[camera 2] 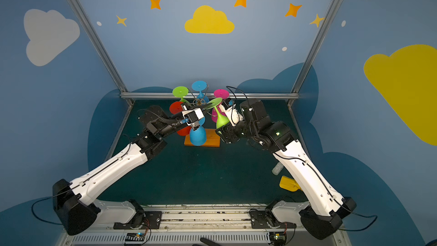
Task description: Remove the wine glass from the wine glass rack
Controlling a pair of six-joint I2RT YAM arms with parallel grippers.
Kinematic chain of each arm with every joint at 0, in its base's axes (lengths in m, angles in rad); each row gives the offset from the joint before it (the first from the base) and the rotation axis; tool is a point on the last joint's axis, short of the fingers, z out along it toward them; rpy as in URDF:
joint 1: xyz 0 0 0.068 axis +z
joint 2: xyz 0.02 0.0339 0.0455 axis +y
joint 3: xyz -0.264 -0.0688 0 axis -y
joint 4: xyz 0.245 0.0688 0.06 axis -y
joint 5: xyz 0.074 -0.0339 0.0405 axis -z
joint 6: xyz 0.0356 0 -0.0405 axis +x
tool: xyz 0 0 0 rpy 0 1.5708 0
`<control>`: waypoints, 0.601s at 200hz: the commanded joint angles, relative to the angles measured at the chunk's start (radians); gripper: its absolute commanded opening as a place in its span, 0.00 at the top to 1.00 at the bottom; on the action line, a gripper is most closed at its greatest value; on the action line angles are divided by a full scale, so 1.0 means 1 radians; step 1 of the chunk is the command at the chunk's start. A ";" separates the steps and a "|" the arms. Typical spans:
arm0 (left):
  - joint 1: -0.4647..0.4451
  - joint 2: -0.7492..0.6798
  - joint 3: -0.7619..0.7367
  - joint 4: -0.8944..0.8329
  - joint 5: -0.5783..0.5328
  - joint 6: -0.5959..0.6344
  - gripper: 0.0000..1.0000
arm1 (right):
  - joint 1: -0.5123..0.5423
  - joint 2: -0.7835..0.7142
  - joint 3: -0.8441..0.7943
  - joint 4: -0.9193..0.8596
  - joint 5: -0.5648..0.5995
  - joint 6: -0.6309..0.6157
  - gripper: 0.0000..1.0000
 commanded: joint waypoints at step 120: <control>-0.008 -0.151 -0.030 -0.079 -0.294 -0.421 0.97 | -0.070 -0.290 -0.251 0.554 -0.119 0.134 0.09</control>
